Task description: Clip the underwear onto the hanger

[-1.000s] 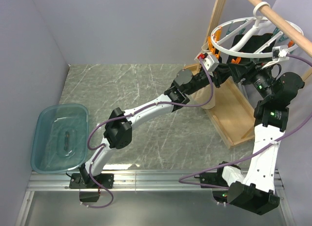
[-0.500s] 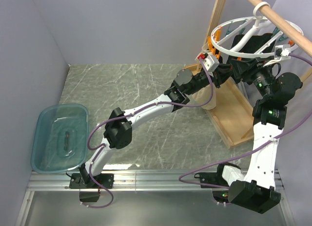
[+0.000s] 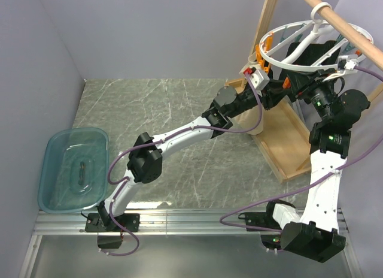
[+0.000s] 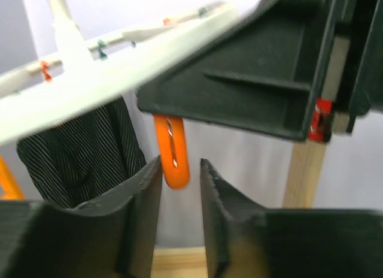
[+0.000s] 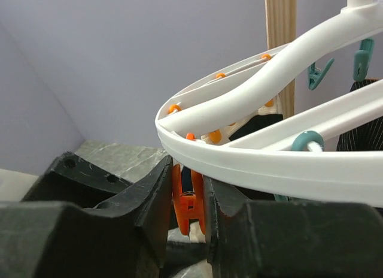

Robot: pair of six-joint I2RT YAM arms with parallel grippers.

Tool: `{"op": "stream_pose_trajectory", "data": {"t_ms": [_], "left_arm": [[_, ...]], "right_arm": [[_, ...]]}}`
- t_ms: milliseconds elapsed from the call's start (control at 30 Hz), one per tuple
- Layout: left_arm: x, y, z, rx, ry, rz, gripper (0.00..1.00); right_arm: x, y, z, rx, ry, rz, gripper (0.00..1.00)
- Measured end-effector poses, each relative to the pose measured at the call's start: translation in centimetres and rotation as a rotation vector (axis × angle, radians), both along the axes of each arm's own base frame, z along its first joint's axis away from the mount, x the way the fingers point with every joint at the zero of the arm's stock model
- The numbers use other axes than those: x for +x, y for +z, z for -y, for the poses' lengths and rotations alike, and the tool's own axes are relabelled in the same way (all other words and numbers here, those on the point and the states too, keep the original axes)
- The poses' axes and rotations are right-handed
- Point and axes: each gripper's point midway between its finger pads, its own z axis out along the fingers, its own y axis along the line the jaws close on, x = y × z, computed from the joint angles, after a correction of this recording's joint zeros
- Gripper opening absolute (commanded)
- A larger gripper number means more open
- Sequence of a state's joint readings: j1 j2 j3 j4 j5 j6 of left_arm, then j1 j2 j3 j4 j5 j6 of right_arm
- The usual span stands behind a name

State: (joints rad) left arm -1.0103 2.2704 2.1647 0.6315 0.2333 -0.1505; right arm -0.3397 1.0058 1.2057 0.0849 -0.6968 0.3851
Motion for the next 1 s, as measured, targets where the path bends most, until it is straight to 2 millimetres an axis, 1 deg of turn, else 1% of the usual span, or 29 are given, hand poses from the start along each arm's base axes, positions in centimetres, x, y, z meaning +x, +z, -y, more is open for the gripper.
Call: {"op": "stream_pose_trajectory", "data": {"t_ms": [33,67,100,200,333,400,467,567,633,700,733,800,867,900,1000], "left_arm": [[-0.1,-0.4,0.1,0.009,-0.008,-0.001,0.45],[-0.3,-0.8,0.2,0.018,-0.012,0.0,0.48],[-0.4,-1.4,0.4,0.032,-0.018,-0.007,0.52],[-0.8,-3.4,0.9,0.079,-0.038,-0.031,0.58],[-1.2,-5.4,0.6,0.149,-0.062,-0.061,0.58],[-1.5,-6.1,-0.3,0.197,-0.083,-0.078,0.58],[-1.6,-6.3,-1.8,0.243,-0.105,-0.088,0.57],[-1.0,-6.6,-5.2,0.312,-0.105,-0.104,0.58],[-0.5,-7.1,-8.4,0.35,-0.093,-0.111,0.57],[-0.4,-8.4,-11.6,0.39,-0.094,-0.124,0.57],[-0.2,-9.0,-13.0,0.4,-0.088,-0.123,0.57],[0.1,-11.5,-15.8,0.441,-0.079,-0.148,0.58],[0.2,-14.1,-17.4,0.469,-0.076,-0.168,0.59],[0.1,-16.0,-18.2,0.49,-0.078,-0.195,0.59],[-0.3,-20.9,-19.4,0.539,-0.096,-0.293,0.61]], "right_arm": [[0.0,0.0,0.1,-0.004,-0.003,0.002,0.14],[0.0,0.0,0.1,-0.007,-0.005,0.002,0.08],[0.1,0.0,0.1,-0.011,-0.006,0.003,0.06],[0.1,-0.1,0.2,-0.018,-0.008,0.005,0.0],[0.1,-0.1,0.2,-0.023,-0.01,0.007,0.0],[0.1,-0.1,0.2,-0.026,-0.01,0.007,0.0],[0.1,-0.1,0.2,-0.029,-0.011,0.008,0.0],[0.1,-0.1,0.2,-0.031,-0.011,0.009,0.0],[0.1,-0.1,0.2,-0.032,-0.011,0.009,0.0],[0.1,-0.1,0.2,-0.032,-0.01,0.01,0.0],[0.1,-0.1,0.2,-0.033,-0.009,0.01,0.0],[0.1,-0.1,0.2,-0.034,-0.008,0.01,0.0],[0.1,-0.1,0.1,-0.035,-0.006,0.01,0.0],[0.1,-0.1,0.1,-0.034,-0.005,0.01,0.0],[0.1,-0.1,0.1,-0.036,-0.002,0.009,0.0]]}}
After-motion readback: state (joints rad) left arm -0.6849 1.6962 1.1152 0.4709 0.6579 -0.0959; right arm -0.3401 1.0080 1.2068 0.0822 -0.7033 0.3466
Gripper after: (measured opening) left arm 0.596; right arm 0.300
